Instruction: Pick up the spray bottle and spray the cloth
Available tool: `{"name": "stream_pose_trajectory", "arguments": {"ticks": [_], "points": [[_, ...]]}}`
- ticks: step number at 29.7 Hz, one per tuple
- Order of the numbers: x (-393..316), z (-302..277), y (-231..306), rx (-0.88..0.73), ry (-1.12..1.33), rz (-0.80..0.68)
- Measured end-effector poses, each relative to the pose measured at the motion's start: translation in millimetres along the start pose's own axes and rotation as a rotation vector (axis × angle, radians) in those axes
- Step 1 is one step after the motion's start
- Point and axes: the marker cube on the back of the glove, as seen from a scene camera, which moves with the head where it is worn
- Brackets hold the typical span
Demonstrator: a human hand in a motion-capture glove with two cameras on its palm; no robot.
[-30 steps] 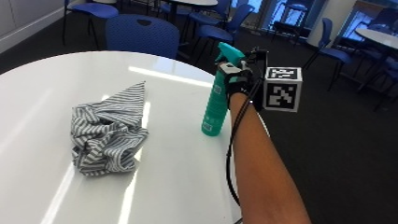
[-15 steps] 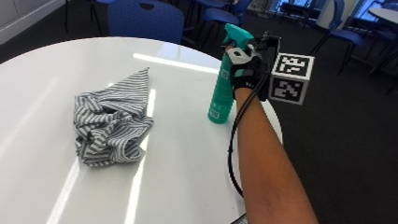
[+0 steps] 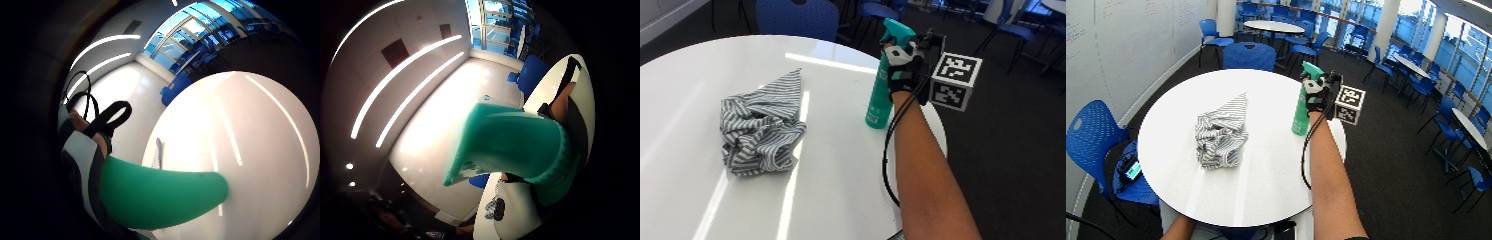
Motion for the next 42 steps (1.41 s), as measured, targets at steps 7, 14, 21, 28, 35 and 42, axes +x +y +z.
{"name": "stream_pose_trajectory", "arguments": {"ticks": [7,14,21,28,35,42], "points": [[15.8,-5.9,-0.8,0.006,0.009,0.025],[28.9,-17.7,-12.3,-0.049,0.064,0.058],[14.0,-26.4,-14.0,-0.242,0.135,0.013],[-26.6,-7.4,-7.5,-0.517,0.282,-0.134],[-57.7,14.6,1.4,-0.718,0.471,-0.263],[-71.3,26.1,6.2,-0.825,0.649,-0.312]]}}
